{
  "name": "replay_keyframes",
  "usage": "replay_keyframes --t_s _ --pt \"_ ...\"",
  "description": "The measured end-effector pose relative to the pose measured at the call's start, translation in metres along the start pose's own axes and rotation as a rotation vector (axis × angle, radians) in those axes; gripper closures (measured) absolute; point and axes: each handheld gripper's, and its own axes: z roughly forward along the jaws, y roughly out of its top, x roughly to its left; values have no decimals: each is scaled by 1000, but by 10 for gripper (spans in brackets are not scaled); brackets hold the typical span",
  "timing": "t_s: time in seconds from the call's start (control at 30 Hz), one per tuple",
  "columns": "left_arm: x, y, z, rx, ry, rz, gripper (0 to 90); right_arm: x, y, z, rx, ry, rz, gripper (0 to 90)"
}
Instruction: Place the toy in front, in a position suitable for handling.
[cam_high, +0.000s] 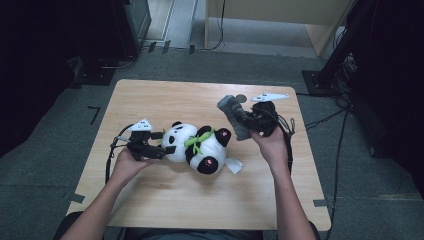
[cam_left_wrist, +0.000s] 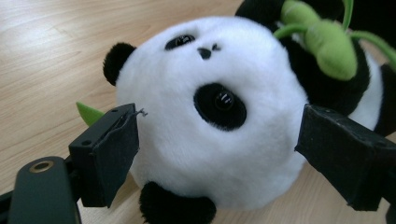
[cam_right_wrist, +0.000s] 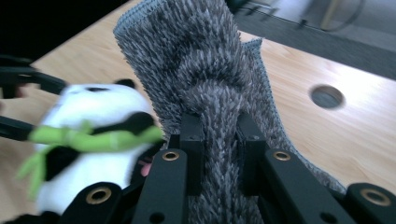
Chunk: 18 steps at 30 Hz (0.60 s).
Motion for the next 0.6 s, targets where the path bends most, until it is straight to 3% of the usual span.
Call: replay_keyframes --t_s 0.03,0.1,0.23,0.37,0.5,0.6 --pt "0 -1 2 -1 1 2 123 9 6 1 -4 20 -25 779" --pt "1 -3 5 -3 -11 -2 113 14 8 2 -5 31 -36 779" --pt "7 -9 14 1 -20 -49 0 32 17 10 3 74 -85 777" --pt "12 -15 18 -5 -55 -63 0 38 19 18 9 97 -97 777" --pt "11 -16 19 -13 -56 -37 1 44 21 27 21 119 -102 777" --pt "11 -18 18 -30 -64 -35 105 49 25 34 12 147 -111 776"
